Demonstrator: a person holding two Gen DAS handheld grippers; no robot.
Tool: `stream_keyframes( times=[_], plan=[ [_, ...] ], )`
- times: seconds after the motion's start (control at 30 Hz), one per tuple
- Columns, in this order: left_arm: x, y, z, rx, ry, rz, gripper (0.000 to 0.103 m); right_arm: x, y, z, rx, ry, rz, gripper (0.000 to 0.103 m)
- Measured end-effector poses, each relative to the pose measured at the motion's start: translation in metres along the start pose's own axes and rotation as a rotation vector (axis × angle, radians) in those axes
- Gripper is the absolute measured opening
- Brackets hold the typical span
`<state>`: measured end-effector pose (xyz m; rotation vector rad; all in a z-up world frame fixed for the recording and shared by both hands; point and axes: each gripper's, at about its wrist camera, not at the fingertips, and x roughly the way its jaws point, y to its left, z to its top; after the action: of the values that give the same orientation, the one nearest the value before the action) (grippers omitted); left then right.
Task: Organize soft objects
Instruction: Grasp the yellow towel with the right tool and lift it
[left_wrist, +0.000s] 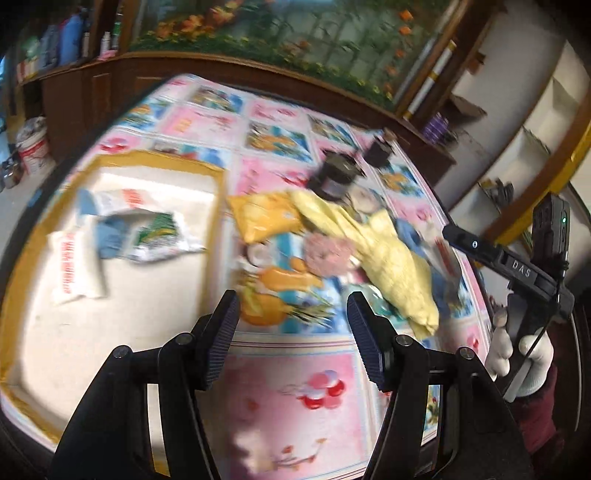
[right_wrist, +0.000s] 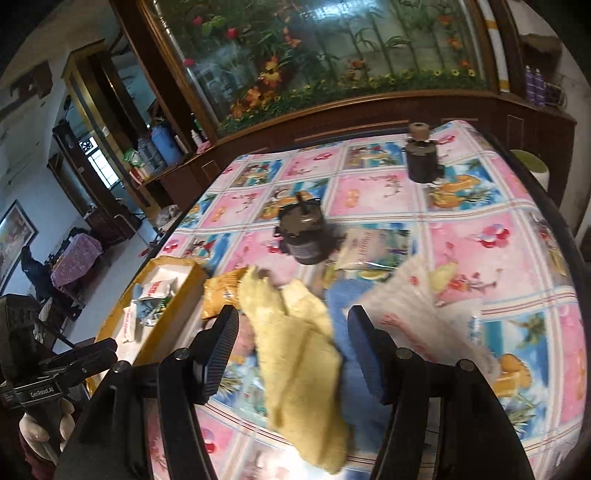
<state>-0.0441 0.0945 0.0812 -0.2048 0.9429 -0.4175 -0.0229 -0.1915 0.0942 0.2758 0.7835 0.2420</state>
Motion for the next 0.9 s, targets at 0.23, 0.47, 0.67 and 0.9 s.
stream_keyframes(
  times=[0.23, 0.47, 0.67, 0.9],
  plan=[
    [0.043, -0.026, -0.004, 0.001, 0.063, -0.013, 0.061, -0.003, -0.009, -0.011, -0.049, 0.032, 0.06, 0.062],
    [0.052, -0.02, -0.001, -0.002, 0.068, 0.048, 0.061, 0.044, 0.054, -0.012, -0.283, 0.094, 0.028, 0.061],
    [0.065, -0.023, 0.02, 0.052, 0.027, 0.088, 0.061, 0.074, 0.05, -0.019, -0.309, 0.115, -0.048, 0.037],
    [0.112, -0.036, 0.035, 0.177, 0.042, 0.139, 0.061, 0.058, 0.016, -0.015, -0.175, 0.091, 0.014, 0.035]
  ],
)
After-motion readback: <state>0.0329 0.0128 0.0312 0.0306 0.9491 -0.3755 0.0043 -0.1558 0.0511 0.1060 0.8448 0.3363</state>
